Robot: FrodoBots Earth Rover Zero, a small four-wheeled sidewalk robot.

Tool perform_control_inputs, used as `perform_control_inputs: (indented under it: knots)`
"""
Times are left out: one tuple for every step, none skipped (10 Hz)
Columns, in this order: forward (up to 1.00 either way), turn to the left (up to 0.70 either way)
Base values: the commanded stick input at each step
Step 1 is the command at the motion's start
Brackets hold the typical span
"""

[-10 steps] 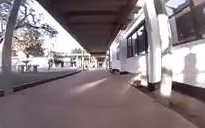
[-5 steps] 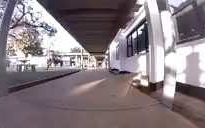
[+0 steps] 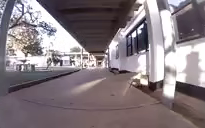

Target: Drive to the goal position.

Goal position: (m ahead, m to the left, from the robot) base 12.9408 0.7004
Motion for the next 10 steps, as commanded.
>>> perform_control_inputs:
  knots:
    - [0.70, 0.00]
    - [0.70, 0.00]
    - [0.70, 0.00]
    - [0.54, 0.00]
    - [0.20, 0.00]
    - [0.70, 0.00]
    - [0.70, 0.00]
    - [0.70, 0.00]
    - [0.70, 0.00]
    - [0.70, 0.00]
